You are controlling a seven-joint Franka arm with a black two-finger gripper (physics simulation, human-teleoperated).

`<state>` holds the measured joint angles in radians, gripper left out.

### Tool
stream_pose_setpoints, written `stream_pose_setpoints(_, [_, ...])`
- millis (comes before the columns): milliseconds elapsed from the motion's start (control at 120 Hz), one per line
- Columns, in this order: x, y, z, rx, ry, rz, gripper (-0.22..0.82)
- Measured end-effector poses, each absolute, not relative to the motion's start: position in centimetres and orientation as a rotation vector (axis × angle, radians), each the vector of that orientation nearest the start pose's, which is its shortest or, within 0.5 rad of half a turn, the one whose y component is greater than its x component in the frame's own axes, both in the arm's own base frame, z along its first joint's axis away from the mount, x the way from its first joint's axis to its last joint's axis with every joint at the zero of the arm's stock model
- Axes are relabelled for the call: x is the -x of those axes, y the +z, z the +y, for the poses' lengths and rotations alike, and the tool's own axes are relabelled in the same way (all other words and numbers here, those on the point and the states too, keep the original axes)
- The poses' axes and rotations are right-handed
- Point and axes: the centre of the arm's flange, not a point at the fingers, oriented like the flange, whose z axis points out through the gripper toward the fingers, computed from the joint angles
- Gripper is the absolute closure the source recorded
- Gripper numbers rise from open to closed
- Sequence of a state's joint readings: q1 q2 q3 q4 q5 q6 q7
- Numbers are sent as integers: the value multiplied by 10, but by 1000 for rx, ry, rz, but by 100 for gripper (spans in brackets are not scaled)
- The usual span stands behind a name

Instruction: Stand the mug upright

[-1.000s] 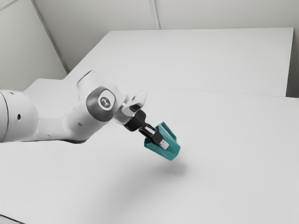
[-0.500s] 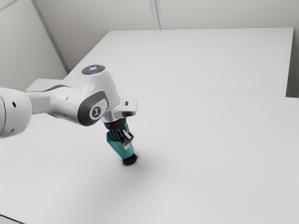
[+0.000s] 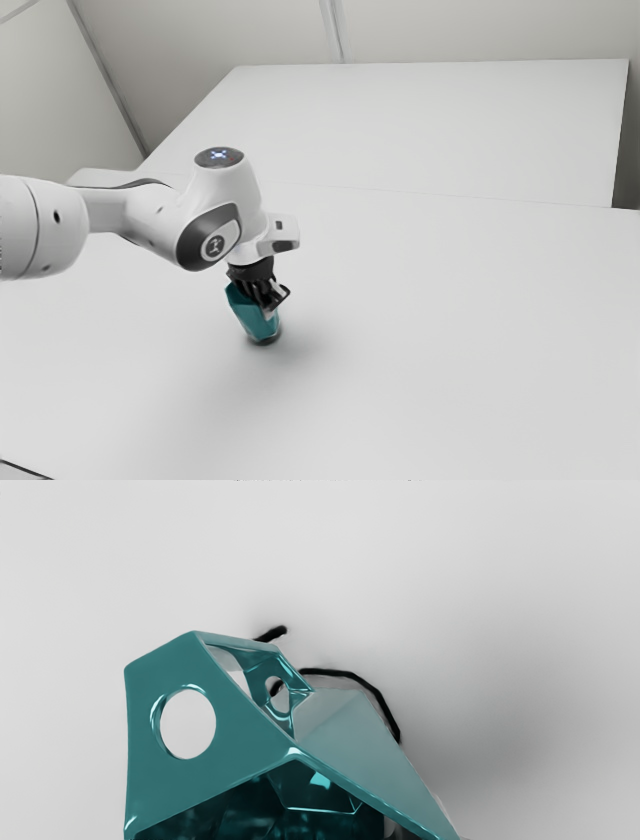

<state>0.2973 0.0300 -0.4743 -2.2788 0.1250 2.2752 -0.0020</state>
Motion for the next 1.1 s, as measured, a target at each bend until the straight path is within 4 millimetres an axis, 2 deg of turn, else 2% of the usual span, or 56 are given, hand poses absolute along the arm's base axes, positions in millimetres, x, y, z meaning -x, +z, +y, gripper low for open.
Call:
stream_pose_setpoints(142, [-512,338,-81,3037,26,332,79])
stream_pose_setpoints(175, [-512,338,-80,3038,23,320,76])
stream_pose_setpoints(350, [-513,352,-80,3030,-28,276,38])
stream_pose_setpoints(475, [-510,377,-81,3007,-92,247,21])
stream_pose_setpoints(650, [-510,436,-96,3000,-157,206,9])
stream_pose_setpoints(733, [-518,467,-87,3043,-162,122,6])
stream_pose_setpoints(800, [-527,502,-83,3086,-176,59,5])
stream_pose_setpoints(925, [-542,568,-86,3137,-215,37,3])
stream_pose_setpoints(1017, [-543,604,-83,3156,-211,24,2])
stream_pose_setpoints(1100, [-543,622,-71,3178,-175,2,1])
